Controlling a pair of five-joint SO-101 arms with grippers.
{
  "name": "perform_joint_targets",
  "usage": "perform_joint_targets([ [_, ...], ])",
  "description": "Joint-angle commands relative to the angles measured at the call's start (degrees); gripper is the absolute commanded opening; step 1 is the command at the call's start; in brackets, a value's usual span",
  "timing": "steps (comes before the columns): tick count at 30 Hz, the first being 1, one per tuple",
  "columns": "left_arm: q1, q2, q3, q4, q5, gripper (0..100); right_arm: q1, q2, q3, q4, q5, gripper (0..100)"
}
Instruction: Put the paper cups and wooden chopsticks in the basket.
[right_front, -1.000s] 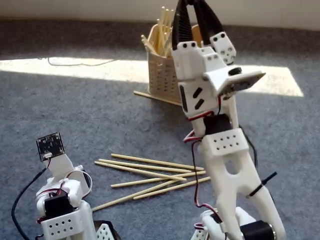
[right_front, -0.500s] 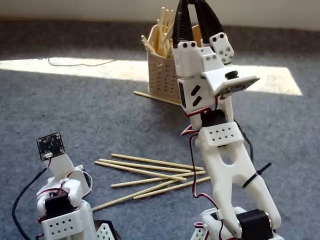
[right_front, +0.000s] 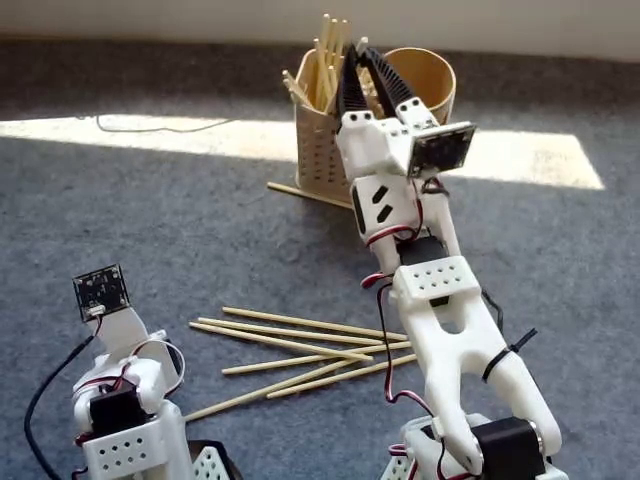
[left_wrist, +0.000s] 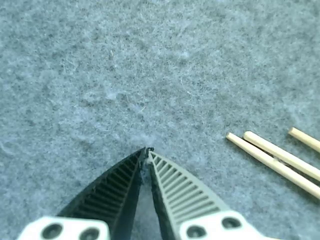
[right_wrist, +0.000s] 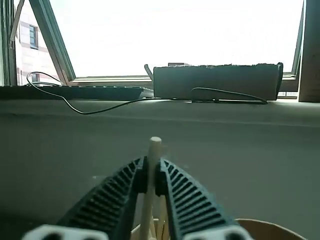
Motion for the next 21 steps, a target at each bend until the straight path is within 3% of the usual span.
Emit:
perform_joint_targets([
  [1, 0.48, -0.13, 1.1, 0.26, -0.26, 1, 0.31, -0.4, -0.66, 4.88, 0.62, 0.6],
  [5, 0.48, -0.13, 1.1, 0.26, -0.26, 1, -0.84, -0.4, -0.66, 9.8, 0.62, 1.5],
  [11, 0.48, -0.13, 1.1, 0.26, -0.26, 1, -1.36, -1.01, -0.66, 12.97, 0.44, 20.0],
  [18, 0.48, -0.13, 1.1, 0.26, -0.26, 1, -1.54, -8.13, -0.13, 13.05, 0.26, 19.7],
  [21, 0.48, -0.13, 1.1, 0.26, -0.26, 1, -1.63, -14.29, 2.42, 17.71, 0.26, 18.4],
])
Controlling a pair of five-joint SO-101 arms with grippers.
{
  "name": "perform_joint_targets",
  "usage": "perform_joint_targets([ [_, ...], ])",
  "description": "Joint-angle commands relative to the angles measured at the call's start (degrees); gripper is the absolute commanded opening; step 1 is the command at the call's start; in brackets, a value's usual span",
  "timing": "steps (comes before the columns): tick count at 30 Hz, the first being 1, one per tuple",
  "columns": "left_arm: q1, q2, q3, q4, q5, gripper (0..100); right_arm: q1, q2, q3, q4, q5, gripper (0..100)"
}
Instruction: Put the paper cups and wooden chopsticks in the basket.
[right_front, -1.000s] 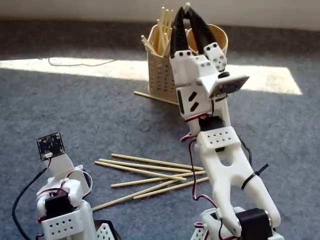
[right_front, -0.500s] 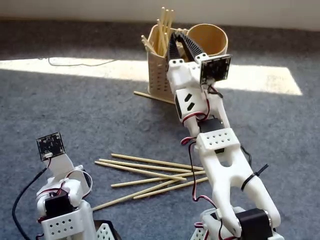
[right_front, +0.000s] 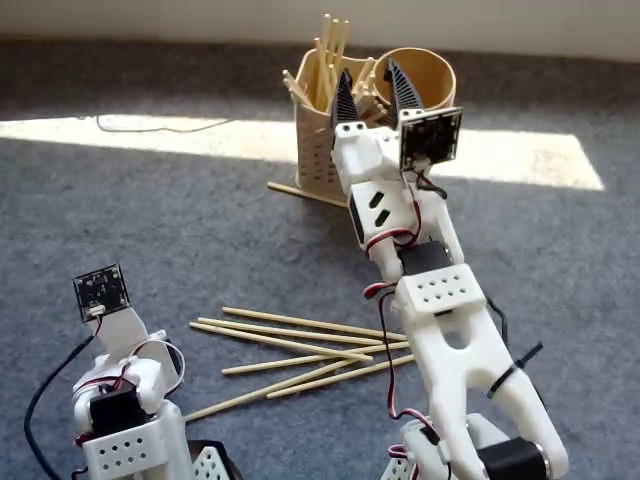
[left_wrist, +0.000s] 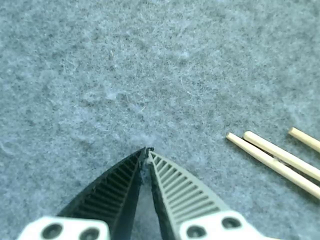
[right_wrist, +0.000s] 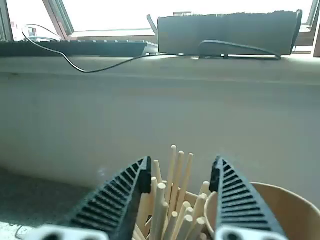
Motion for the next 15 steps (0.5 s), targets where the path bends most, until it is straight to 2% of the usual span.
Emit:
perform_joint_targets([
  [1, 0.48, -0.13, 1.1, 0.26, -0.26, 1, -0.57, -8.84, 1.54, 6.02, 0.26, 17.8],
  [7, 0.48, -0.13, 1.1, 0.26, -0.26, 1, -0.13, -20.88, 5.23, 17.1, 0.53, 13.3],
  [11, 0.48, -0.13, 1.1, 0.26, -0.26, 1, -0.13, -33.63, 9.45, 24.22, 0.62, 1.2],
  [15, 0.48, -0.13, 1.1, 0.26, -0.26, 1, 0.13, -45.05, 13.67, 33.19, 0.62, 0.9],
])
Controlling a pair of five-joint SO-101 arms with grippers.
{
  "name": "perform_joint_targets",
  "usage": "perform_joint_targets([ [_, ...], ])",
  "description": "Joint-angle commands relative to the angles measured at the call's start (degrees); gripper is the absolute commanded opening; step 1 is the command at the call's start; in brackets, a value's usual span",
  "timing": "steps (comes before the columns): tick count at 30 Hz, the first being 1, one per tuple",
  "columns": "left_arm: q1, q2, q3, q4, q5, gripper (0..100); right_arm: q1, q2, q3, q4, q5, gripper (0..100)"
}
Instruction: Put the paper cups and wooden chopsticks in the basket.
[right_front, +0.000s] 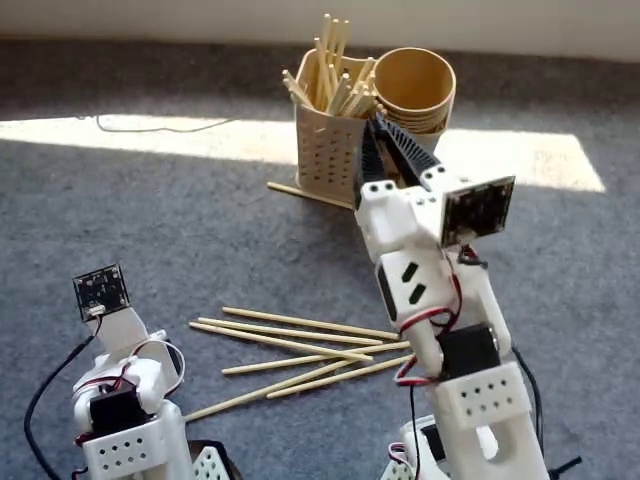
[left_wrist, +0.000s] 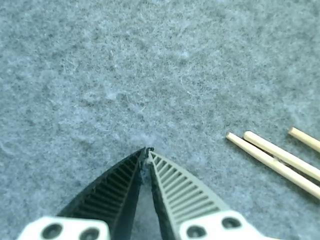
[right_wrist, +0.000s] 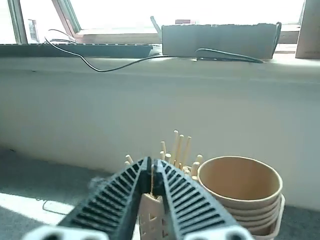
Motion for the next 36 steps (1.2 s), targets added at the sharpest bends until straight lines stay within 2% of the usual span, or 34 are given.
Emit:
perform_joint_targets([
  [1, 0.48, -0.13, 1.1, 0.26, -0.26, 1, 0.22, -10.77, 3.12, 8.13, 0.62, 0.9],
  [4, 0.48, -0.13, 1.1, 0.26, -0.26, 1, 0.22, -18.15, 8.84, 12.79, 0.62, 0.9],
  [10, 0.48, -0.13, 1.1, 0.26, -0.26, 1, 0.22, -33.19, 21.67, 15.6, 0.62, 0.9],
  [14, 0.48, -0.13, 1.1, 0.26, -0.26, 1, 0.31, -41.27, 27.82, 22.9, 0.62, 0.9],
  [18, 0.48, -0.13, 1.1, 0.26, -0.26, 1, 3.3, -39.96, 29.93, 30.64, 0.53, 0.9],
  [23, 0.48, -0.13, 1.1, 0.26, -0.26, 1, 10.86, -40.4, 30.64, 30.81, 0.18, 0.9],
  [28, 0.48, -0.13, 1.1, 0.26, -0.35, 1, 16.92, -40.4, 37.49, 30.81, 0.44, 0.9],
  [36, 0.48, -0.13, 1.1, 0.26, -0.26, 1, 20.62, -40.31, 45.76, 32.31, 0.18, 0.9],
])
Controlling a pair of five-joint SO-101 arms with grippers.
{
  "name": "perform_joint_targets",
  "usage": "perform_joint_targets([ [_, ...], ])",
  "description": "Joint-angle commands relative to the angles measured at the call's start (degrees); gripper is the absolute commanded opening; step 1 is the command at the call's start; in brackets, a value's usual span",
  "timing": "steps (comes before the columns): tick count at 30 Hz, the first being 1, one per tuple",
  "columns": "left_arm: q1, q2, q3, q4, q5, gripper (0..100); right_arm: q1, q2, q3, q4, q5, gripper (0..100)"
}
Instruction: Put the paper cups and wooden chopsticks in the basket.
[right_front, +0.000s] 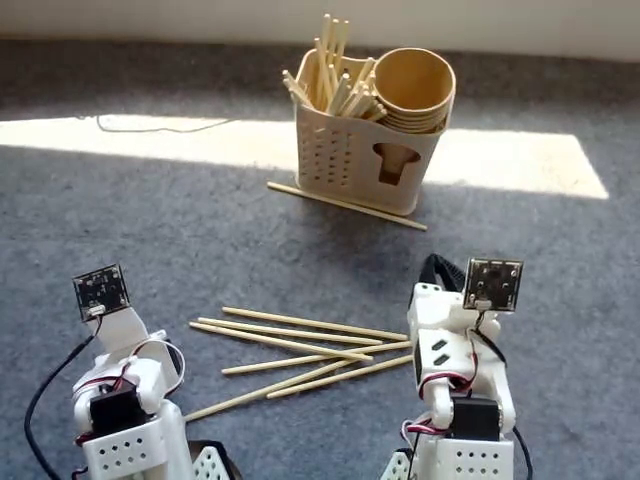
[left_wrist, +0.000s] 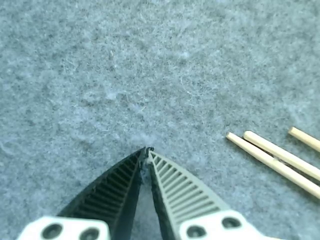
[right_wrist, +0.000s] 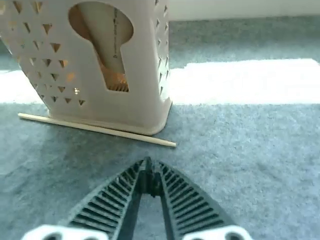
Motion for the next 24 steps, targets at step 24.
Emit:
perform_joint_targets([
  [24, 0.22, -0.22, -5.58, -0.18, -0.44, 1, 1.01, -0.66, 6.46, 16.75, 0.62, 0.9],
])
